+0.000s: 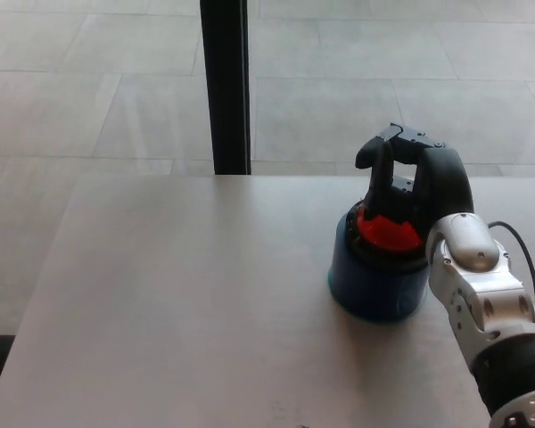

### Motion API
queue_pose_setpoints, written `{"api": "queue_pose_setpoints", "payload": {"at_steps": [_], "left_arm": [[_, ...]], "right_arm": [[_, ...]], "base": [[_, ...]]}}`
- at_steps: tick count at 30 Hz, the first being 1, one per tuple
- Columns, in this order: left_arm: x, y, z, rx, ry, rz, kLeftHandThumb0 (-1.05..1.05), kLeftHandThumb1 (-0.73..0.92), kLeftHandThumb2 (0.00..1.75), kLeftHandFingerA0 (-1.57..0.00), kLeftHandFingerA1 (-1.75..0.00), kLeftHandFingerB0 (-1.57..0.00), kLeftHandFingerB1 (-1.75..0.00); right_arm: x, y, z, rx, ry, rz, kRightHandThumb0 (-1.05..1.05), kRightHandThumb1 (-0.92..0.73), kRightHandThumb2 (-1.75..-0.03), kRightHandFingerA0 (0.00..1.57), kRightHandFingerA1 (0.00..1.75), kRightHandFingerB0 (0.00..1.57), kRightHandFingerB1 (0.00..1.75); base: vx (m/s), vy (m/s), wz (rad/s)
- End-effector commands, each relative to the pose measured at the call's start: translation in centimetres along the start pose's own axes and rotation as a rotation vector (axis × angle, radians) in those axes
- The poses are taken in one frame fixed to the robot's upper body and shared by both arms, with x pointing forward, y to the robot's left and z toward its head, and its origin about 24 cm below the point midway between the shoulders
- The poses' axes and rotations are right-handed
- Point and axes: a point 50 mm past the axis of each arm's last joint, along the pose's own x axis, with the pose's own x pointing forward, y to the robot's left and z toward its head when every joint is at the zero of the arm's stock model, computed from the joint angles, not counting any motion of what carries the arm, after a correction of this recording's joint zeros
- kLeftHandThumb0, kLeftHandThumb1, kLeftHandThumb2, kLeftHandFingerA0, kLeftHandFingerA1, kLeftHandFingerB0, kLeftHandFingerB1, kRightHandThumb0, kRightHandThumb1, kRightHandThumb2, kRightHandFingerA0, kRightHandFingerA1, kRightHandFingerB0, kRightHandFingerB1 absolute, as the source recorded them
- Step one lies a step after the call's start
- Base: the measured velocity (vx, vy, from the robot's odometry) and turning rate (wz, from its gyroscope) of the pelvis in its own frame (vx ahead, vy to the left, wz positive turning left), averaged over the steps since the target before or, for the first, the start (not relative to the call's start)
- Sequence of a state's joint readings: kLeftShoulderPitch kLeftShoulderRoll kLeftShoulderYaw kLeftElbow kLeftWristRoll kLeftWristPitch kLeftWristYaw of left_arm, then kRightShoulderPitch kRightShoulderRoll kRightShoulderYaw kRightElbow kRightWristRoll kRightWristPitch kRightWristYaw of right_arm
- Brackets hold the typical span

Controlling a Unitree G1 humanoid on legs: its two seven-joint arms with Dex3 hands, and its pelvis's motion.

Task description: The robot uses its right hand to press the red button kept in the middle of the desk

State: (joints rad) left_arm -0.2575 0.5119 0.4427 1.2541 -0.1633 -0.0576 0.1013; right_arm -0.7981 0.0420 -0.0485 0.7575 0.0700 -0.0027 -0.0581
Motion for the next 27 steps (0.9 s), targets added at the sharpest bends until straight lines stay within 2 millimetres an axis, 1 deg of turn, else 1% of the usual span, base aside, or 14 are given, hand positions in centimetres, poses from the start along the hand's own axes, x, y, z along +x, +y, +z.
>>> {"api": "queue_pose_setpoints", "payload": {"at_steps": [1,2,8,9,10,13,14,16,19,21,22,23,24,27], "left_arm": [[0.1,0.8,0.6,0.04,-0.031,0.011,-0.5,0.53,1.09,-0.5,-1.26,-0.37,-1.01],[0.1,0.6,0.7,0.035,-0.031,0.012,-0.5,0.54,1.1,-0.58,-1.23,-0.39,-0.99],[0.1,0.4,0.6,0.034,-0.03,0.001,-0.5,0.55,1.15,-0.56,-1.32,-0.46,-1.09],[0.1,0.3,0.7,0.017,-0.02,0.005,-0.49,0.55,1.11,-0.48,-1.33,-0.34,-1.06],[0.1,0.3,0.7,0.016,-0.019,0.007,-0.5,0.56,1.11,-0.55,-1.26,-0.41,-1.02],[0.1,0.0,0.7,0.025,-0.017,0.007,-0.49,0.55,1.09,-0.49,-1.29,-0.31,-1.01],[0.1,0.0,0.7,0.032,-0.023,0.005,-0.49,0.55,1.11,-0.56,-1.26,-0.47,-1.06],[0.1,0.1,0.7,0.047,-0.032,-0.006,-0.5,0.56,1.13,-0.57,-1.25,-0.48,-1.06],[0.1,0.0,0.5,0.062,-0.028,-0.004,-0.5,0.54,1.1,-0.52,-1.32,-0.35,-1.04],[0.1,-0.1,0.5,0.067,-0.028,-0.011,-0.51,0.54,1.1,-0.5,-1.3,-0.38,-1.06],[0.1,-0.1,0.5,0.067,-0.03,-0.01,-0.52,0.54,1.12,-0.59,-1.24,-0.49,-1.05],[0.1,-0.1,0.5,0.059,-0.025,-0.009,-0.49,0.55,1.09,-0.51,-1.3,-0.39,-1.06],[0.1,-0.1,0.6,0.048,-0.023,-0.011,-0.5,0.56,1.12,-0.58,-1.27,-0.51,-1.08],[0.0,-0.1,0.4,0.04,-0.022,-0.01,-0.51,0.54,1.1,-0.53,-1.32,-0.4,-1.08]], "right_arm": [[-1.7,-1.5,-4.9,0.01,0.18,-0.07,-0.2,-0.51,-1.26,0.96,1.75,0.77,1.6],[-1.8,-1.8,-5.0,0.012,0.178,-0.074,-0.2,-0.52,-1.25,0.94,1.75,0.75,1.6],[-2.0,-2.4,-5.5,0.032,0.188,-0.097,-0.2,-0.53,-1.25,0.96,1.75,0.77,1.58],[-2.0,-2.4,-5.5,0.04,0.185,-0.1,-0.2,-0.52,-1.25,0.96,1.75,0.77,1.59],[-2.0,-2.4,-5.5,0.044,0.183,-0.103,-0.21,-0.52,-1.25,0.97,1.75,0.77,1.58],[-2.0,-2.5,-5.5,0.06,0.169,-0.107,-0.2,-0.53,-1.24,0.98,1.75,0.77,1.57],[-2.1,-2.4,-5.4,0.079,0.153,-0.101,-0.19,-0.53,-1.22,0.96,1.75,0.76,1.55],[-2.1,-2.2,-5.2,0.116,0.127,-0.091,-0.19,-0.53,-1.23,0.96,1.75,0.75,1.54],[-1.7,-1.5,-4.2,0.141,0.062,-0.065,-0.19,-0.51,-1.25,0.94,1.75,0.73,1.58],[-1.3,-1.4,-3.3,0.158,0.023,-0.059,-0.19,-0.51,-1.26,0.94,1.75,0.75,1.58],[-1.0,-1.3,-2.5,0.177,-0.006,-0.057,-0.19,-0.51,-1.26,0.95,1.75,0.76,1.56],[-0.7,-1.2,-1.7,0.191,-0.025,-0.056,-0.2,-0.48,-1.29,0.95,1.75,0.76,1.56],[-0.5,-1.1,-1.1,0.197,-0.041,-0.055,-0.2,-0.47,-1.29,0.95,1.75,0.75,1.59],[0.3,-1.1,1.6,0.222,-0.114,-0.055,-0.2,-0.48,-1.3,0.95,1.75,0.78,1.6]], "base": [[0.0,0.0,0.0],[0.0,0.0,0.0],[0.0,0.0,0.0],[0.0,0.0,0.0],[0.0,0.0,0.0],[0.0,0.0,0.0],[0.0,0.0,0.0],[0.0,0.0,0.0],[0.0,0.0,0.0],[0.0,0.0,0.0],[0.0,0.0,0.0],[0.0,0.0,0.0],[0.0,0.0,0.0],[0.0,0.0,0.0]]}}
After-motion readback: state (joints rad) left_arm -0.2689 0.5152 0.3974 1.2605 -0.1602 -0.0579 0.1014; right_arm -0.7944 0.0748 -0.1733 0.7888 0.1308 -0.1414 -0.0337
